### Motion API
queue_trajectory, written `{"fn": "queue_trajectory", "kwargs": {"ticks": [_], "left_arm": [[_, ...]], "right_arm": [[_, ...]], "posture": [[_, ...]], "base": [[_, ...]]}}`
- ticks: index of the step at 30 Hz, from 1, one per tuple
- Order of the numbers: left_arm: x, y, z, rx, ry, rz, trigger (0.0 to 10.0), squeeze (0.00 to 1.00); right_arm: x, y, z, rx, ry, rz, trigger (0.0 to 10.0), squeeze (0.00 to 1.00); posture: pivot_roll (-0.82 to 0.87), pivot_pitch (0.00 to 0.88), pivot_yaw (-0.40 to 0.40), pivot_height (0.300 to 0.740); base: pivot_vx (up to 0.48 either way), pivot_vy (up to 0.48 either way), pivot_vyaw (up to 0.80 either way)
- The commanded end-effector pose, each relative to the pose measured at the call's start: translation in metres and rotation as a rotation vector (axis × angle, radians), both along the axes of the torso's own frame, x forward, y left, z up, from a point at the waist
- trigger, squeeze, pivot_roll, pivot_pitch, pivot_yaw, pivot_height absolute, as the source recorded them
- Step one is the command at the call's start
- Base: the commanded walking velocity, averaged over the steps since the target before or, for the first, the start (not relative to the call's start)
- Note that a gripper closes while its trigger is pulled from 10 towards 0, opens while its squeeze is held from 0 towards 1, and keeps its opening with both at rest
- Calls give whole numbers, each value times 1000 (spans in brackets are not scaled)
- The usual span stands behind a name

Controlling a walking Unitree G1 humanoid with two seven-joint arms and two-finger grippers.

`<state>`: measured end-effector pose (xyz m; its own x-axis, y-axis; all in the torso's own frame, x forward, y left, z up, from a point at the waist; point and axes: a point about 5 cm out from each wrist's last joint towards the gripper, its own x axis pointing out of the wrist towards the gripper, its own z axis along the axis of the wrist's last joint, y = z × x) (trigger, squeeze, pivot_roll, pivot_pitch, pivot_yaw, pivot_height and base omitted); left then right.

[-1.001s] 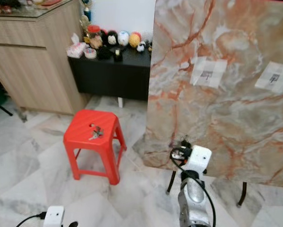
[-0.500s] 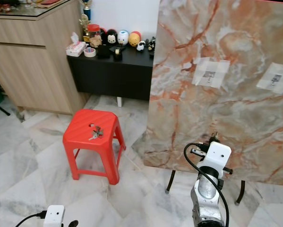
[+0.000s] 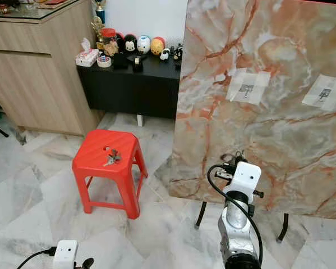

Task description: Hang keys on a hook

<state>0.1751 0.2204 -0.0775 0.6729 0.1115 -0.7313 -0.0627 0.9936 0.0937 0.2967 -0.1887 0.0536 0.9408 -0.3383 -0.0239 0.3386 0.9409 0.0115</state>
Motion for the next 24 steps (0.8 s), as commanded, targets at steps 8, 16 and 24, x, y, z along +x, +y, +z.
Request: {"fn": "queue_trajectory", "kwargs": {"ticks": [8,16,24], "left_arm": [[-5,-2,-3,2,22,3,10000,0],[-6,-2,-3,4,28,-7,10000,0],[-6,1,-3,10,28,-6,10000,0]], "right_arm": [[-21,-12,-25,36,85,-71,10000,0],[-27,-5,-7,-33,-8,29,10000,0],[-47,-8,3,-85,-38,81,10000,0]], "posture": [[20,14,-97,729],[10,12,-90,729],[-3,7,-89,729]], "base": [[0,0,0],[0,0,0],[0,0,0]]}}
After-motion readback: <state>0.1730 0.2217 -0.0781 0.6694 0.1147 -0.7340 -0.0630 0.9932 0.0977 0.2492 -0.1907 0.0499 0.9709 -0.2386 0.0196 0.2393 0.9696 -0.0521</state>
